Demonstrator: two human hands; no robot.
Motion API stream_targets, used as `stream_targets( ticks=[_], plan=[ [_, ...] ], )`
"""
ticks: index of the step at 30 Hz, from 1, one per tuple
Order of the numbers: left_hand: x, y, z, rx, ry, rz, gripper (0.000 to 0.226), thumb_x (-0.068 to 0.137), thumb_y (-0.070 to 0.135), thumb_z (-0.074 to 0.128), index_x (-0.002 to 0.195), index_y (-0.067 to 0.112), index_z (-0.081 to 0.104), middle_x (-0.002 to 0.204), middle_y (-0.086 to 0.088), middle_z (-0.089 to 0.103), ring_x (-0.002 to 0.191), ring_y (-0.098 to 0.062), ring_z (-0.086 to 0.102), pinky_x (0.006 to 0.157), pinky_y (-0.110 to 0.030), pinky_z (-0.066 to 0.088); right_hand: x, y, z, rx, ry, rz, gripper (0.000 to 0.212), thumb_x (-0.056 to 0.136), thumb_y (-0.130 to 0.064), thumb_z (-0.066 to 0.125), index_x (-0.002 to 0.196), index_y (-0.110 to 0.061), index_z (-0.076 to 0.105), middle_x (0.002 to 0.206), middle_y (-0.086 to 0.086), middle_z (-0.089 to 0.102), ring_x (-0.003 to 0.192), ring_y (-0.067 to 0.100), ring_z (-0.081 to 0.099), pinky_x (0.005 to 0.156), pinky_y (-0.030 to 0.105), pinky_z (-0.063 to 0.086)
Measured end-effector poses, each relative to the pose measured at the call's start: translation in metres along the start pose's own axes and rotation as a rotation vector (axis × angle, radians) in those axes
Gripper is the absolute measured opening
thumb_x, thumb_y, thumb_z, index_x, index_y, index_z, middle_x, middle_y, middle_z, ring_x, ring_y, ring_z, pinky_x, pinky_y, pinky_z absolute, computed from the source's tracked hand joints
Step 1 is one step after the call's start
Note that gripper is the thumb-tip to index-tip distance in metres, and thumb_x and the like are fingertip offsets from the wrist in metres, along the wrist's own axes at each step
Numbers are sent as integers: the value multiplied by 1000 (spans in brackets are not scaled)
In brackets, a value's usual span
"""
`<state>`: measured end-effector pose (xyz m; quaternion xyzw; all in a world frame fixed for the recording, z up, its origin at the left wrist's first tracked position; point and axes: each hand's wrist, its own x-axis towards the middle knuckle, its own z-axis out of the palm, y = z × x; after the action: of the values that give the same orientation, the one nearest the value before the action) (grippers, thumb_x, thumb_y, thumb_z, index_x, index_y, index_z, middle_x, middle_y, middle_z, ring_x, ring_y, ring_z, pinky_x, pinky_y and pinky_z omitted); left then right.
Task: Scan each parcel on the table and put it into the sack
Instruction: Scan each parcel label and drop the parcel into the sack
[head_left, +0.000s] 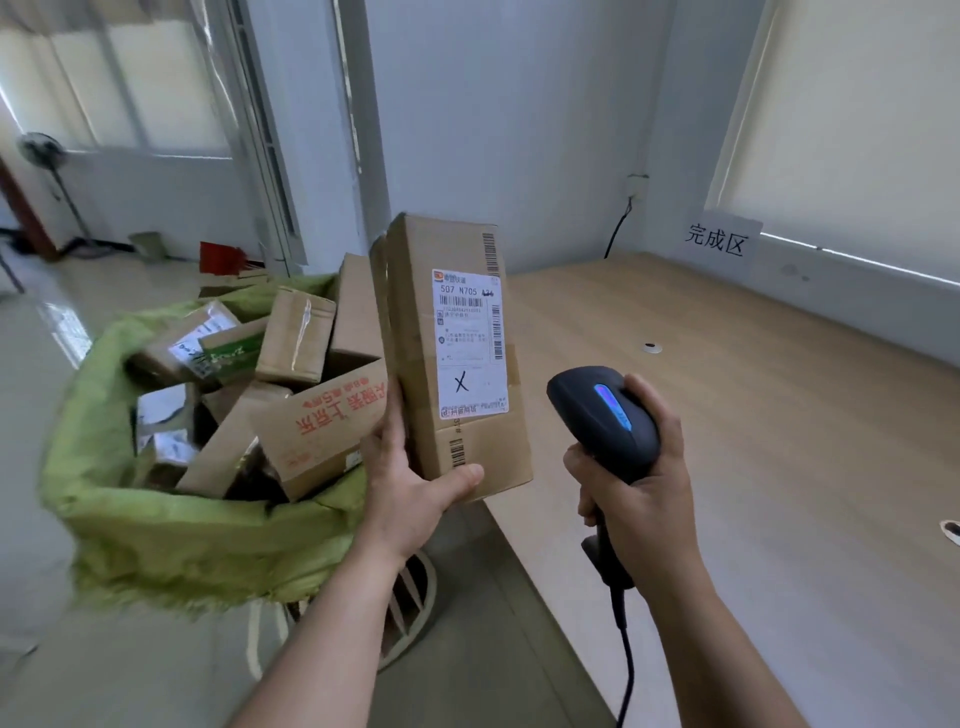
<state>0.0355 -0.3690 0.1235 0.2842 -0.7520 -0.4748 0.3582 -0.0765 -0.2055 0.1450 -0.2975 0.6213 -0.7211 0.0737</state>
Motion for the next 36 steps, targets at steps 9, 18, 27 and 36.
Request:
stream_targets(
  ticks=[9,18,27,36],
  plan=[
    [65,-21,-105,-34,123,51,115,65,32,83,140,64,2,135,11,22,124,-11,31,99,-33,34,36,2,126,22,-84,-62,73,73,-3,75,119,-55,51,105,9,64,56,16,54,52,27,48],
    [131,-72,-233,-19,337,-67,119,58,32,82,144,58,4,140,3,26,129,-13,37,106,-31,36,70,6,256,23,-213,-76,80,78,14,69,118,-54,53,114,12,60,51,18,50,46,29,47],
    [162,-122,-293,477,496,-299,101,71,37,74,149,42,10,143,-9,23,129,-32,30,109,-46,27,80,12,326,27,-252,-41,77,81,8,70,117,-57,51,109,9,61,49,18,50,46,28,48],
    [174,-146,-282,699,433,-340,89,79,63,56,152,32,15,154,-13,11,143,-29,11,116,-48,4,78,20,332,-6,-175,-11,74,74,-6,74,116,-61,50,111,21,59,50,14,51,46,25,47]
  ],
)
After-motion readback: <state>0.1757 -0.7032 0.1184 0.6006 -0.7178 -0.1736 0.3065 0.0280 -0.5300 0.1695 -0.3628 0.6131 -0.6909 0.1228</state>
